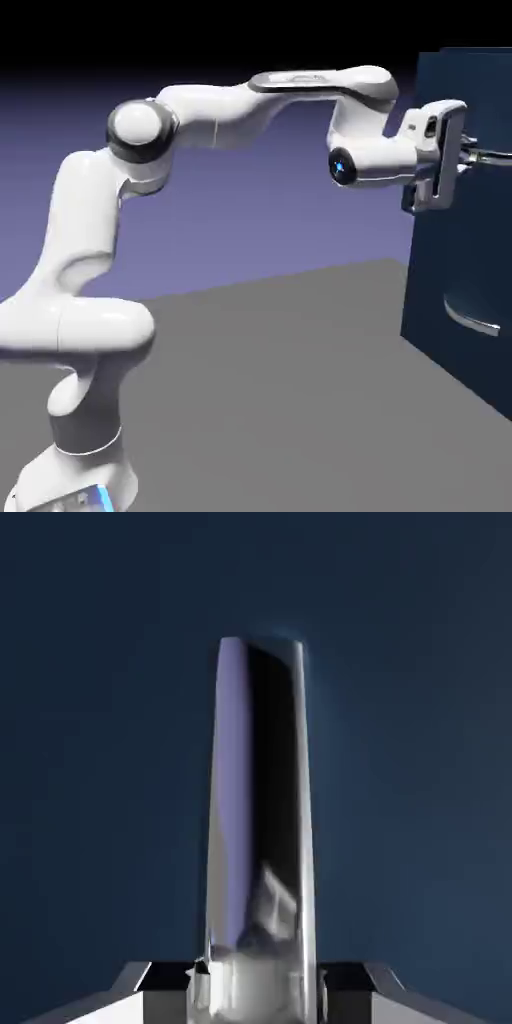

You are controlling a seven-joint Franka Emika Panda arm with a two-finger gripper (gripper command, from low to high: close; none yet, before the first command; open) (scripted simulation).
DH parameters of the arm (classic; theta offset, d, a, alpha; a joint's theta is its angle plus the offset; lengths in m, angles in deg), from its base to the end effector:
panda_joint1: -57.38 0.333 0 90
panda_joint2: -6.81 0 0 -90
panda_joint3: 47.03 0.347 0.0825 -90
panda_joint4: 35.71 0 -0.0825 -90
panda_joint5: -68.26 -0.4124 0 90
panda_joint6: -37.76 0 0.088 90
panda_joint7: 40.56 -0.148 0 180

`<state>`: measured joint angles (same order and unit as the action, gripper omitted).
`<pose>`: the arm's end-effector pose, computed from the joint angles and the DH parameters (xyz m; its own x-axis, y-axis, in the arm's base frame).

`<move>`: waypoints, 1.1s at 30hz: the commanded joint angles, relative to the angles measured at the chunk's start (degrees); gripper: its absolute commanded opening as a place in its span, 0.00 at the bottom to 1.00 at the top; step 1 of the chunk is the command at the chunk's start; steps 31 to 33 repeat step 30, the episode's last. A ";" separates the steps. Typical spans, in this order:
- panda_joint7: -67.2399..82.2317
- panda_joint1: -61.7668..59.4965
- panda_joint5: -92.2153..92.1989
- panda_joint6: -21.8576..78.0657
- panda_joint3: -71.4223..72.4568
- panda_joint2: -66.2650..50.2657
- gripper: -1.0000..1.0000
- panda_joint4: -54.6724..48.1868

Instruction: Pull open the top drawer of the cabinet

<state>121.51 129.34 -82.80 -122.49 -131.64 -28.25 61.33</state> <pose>0.7024 0.0103 0.5755 -0.0003 0.7070 0.7072 0.0004 -0.7072 0.7070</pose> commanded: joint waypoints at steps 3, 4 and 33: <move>2.14 6.23 -0.80 0.71 -5.03 1.41 0.00 4.55; 2.67 8.30 -0.99 0.93 -6.76 1.72 0.00 5.97; -1.10 57.78 5.35 3.85 -49.80 -11.67 1.00 41.44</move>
